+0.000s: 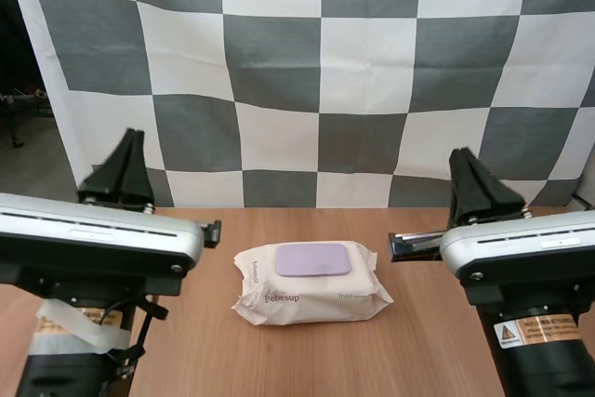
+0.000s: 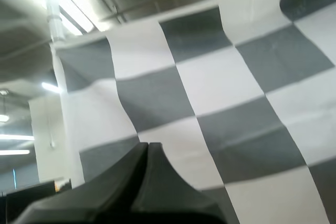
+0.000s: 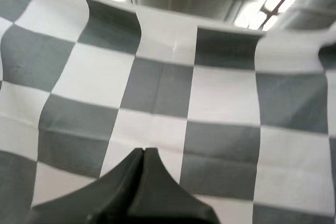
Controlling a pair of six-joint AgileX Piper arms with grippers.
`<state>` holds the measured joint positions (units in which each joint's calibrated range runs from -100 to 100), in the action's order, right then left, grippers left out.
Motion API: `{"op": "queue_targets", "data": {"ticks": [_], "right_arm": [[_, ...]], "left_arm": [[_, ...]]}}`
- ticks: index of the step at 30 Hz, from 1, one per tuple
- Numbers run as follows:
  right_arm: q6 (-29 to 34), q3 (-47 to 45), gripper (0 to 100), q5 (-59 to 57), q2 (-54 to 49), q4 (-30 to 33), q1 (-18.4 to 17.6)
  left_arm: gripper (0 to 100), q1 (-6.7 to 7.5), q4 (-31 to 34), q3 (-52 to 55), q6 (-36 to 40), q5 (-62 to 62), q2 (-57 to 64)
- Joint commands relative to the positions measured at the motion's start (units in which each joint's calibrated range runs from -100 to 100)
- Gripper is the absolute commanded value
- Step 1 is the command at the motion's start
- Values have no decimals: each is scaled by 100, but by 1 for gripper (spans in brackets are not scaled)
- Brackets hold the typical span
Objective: Open the wet wipes lid
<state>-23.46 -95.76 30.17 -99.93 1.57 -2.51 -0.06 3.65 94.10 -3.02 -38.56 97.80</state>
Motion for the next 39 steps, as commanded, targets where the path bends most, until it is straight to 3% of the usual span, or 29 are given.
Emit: {"op": "queue_targets", "data": {"ticks": [1, 6, 13, 15, 19, 21, 25, 28, 31, 36, 39], "right_arm": [[-411, 1114, 0, -3140, 98, 423, -2], [-494, 2977, 0, -5159, 1321, 1264, -2], [-1076, 5141, 0, -9972, 3192, 1564, -2], [-1076, 5335, 0, -10446, 3536, 1553, -2], [-1076, 5370, 0, -10549, 4016, 1560, -2], [-1076, 5370, 0, -10549, 4190, 1560, -2], [-1087, 5370, 0, -10549, 4352, 1647, -2], [-1087, 5370, 0, -10549, 4352, 1907, -2], [-1087, 5370, 0, -10549, 4352, 2105, -2], [-1220, 5042, 0, -10155, 4352, 2125, -2], [-1323, 4571, 0, -9688, 4352, 2129, -2]], "left_arm": [[0, -1, 195, -1196, -50, 1448, -577], [0, -1, 482, -3175, -339, 3660, -1921], [0, -1, 391, -5296, -419, 7816, -2890], [0, -1, 397, -5493, -483, 8723, -3031], [0, -9, 452, -5182, -927, 8989, -3317], [0, -83, 740, -4948, -1356, 8987, -3583], [0, -305, 854, -4535, -676, 9028, -4088], [0, -465, 395, -4036, -851, 8791, -4424], [0, -604, -527, -3460, -1797, 8701, -4830], [0, -896, -2741, -2894, -3297, 8866, -5401], [0, -1078, -4270, -2861, -4504, 9991, -5522]]}}
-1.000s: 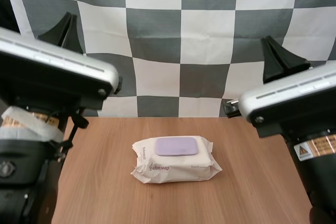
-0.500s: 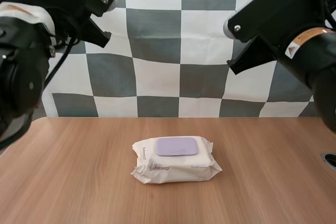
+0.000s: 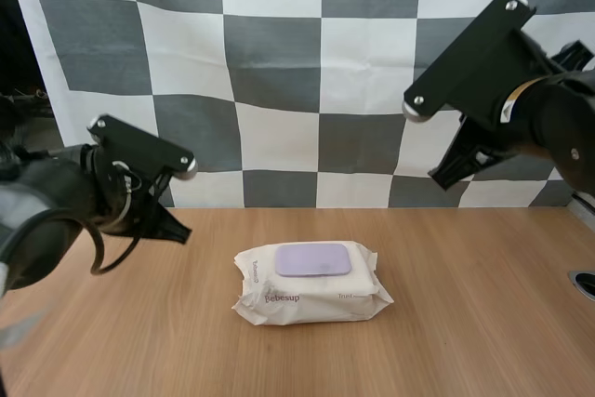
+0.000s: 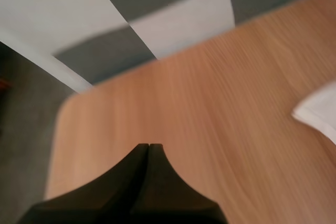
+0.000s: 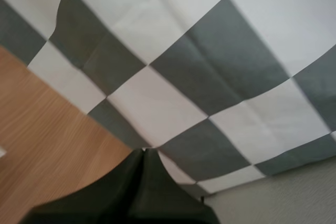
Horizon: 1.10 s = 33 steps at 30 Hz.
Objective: Open the wet wipes lid
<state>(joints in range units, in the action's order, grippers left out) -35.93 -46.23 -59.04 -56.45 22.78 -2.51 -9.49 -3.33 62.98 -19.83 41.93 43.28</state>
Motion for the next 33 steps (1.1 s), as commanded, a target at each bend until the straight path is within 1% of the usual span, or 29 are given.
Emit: {"op": "queue_targets", "data": {"ticks": [1, 2, 3, 4, 5, 6, 7, 9, 12, 14, 17, 20, 27, 28, 30, 33], "right_arm": [[-101, -550, 0, -589, 3, 32, -2], [-100, -739, 0, -406, 3, 102, -2], [-100, -876, 0, -270, 3, 137, -2], [-100, -974, 0, -203, 3, 161, -2], [-100, -1074, 0, -143, 3, 191, -2], [-100, -1177, 0, -65, 3, 243, -2], [-100, -1242, 0, 29, 3, 294, -2], [-100, -1320, 0, 48, 3, 293, -2], [-100, -1321, 0, 65, 3, 271, -2], [-100, -1321, 0, 78, 3, 271, -2], [-100, -1321, 0, 32, 3, 271, -2], [-100, -1321, 0, 30, 3, 281, -2], [-100, -1321, 0, 229, 3, 271, -2], [-100, -1321, 0, 229, 3, 271, -2], [-100, -1321, 0, 290, 3, 271, -2], [-100, -1321, 0, 367, 3, 271, -2]], "left_arm": [[0, -199, -3956, 237, -3157, 2384, -75], [0, -266, -4316, 237, -3404, 2792, -75], [0, -293, -4408, 237, -3490, 2928, -75], [0, -396, -4630, 237, -3767, 3467, -75], [0, -432, -4776, 237, -3919, 3680, -75], [0, -528, -4934, 237, -4117, 4022, -75], [0, -597, -5046, 237, -4188, 4139, -88], [0, -683, -5201, 228, -4266, 4409, -149], [0, -806, -5406, 211, -4369, 5286, -475], [0, -852, -5419, 189, -4399, 5797, -859], [0, -872, -5224, 11, -4444, 5807, -1429], [0, -887, -5183, -165, -4444, 5807, -1855], [0, -887, -5060, -230, -4483, 5807, -1967], [3, -887, -5060, -230, -4483, 5807, -1967], [15, -887, -5036, -230, -4483, 5807, -1967], [42, -887, -4880, -230, -4483, 5807, -1967]]}}
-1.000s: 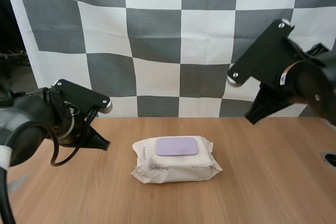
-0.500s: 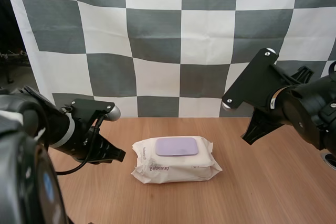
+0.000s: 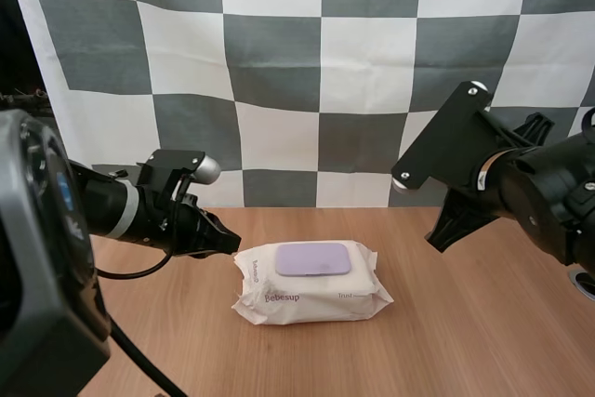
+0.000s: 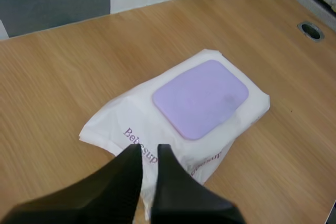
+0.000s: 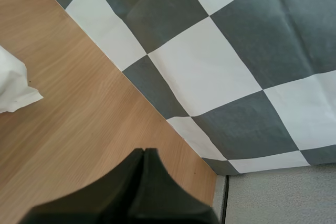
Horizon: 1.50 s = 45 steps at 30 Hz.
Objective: Open the wet wipes lid
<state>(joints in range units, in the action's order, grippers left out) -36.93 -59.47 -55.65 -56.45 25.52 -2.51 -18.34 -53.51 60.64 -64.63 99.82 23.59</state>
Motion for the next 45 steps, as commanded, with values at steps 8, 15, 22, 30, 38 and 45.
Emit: {"op": "queue_targets", "data": {"ticks": [8, 15, 22, 30, 38, 45], "right_arm": [[0, 3, 0, 287, 3, -43, -2], [0, 3, 0, 326, 3, -224, -2], [0, 3, 0, 343, 3, -249, -2], [0, 3, 0, 478, 3, -247, -2], [0, 3, 0, 478, 3, -247, -2], [0, 3, 0, 462, 3, -287, -2]], "left_arm": [[63, -1, 642, 254, -32, 18, 3], [63, 6, 195, 502, -446, 18, 3], [63, 6, -51, 774, -783, 18, -9], [63, 6, -255, 1154, -1442, 18, -9], [63, 34, -496, 1167, -1749, -569, -137], [63, 364, -628, 1167, -1872, -986, -1082]]}}
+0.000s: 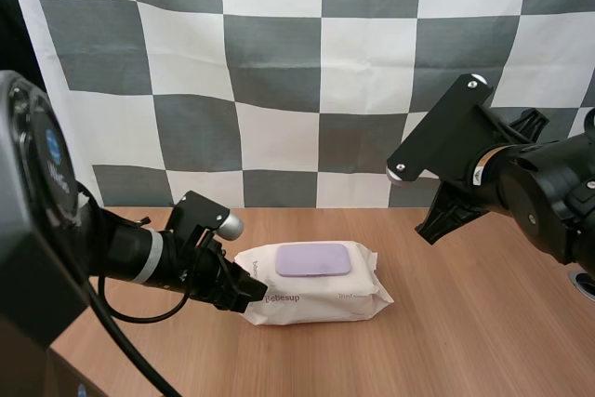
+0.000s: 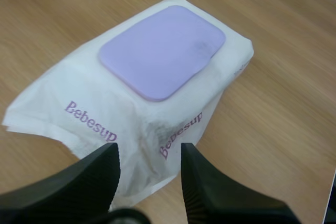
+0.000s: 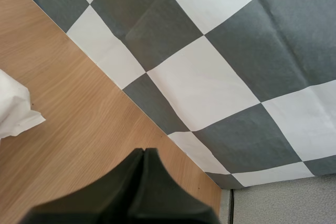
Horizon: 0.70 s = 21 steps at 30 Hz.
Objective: Open the wet wipes lid
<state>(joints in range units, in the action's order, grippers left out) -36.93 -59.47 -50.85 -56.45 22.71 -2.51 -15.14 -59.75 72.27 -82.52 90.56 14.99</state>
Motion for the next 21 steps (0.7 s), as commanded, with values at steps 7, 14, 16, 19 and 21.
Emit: {"op": "queue_targets", "data": {"ticks": [7, 14, 16, 19, 21], "right_arm": [[0, 3, 0, -130, 3, -58, -2], [-21, 3, 0, -130, 3, -241, -2], [-30, 3, 0, -130, 3, -241, -2], [-30, 3, 0, -130, 3, -241, -2], [-30, 3, 0, -130, 3, -241, -2]], "left_arm": [[63, 94, -320, -11, -481, -431, -554], [63, 94, -615, -11, -839, -495, -552], [63, 94, -615, -11, -890, -495, -552], [63, 147, -630, -11, -902, -593, -552], [63, 239, -614, -11, -929, -741, -552]]}}
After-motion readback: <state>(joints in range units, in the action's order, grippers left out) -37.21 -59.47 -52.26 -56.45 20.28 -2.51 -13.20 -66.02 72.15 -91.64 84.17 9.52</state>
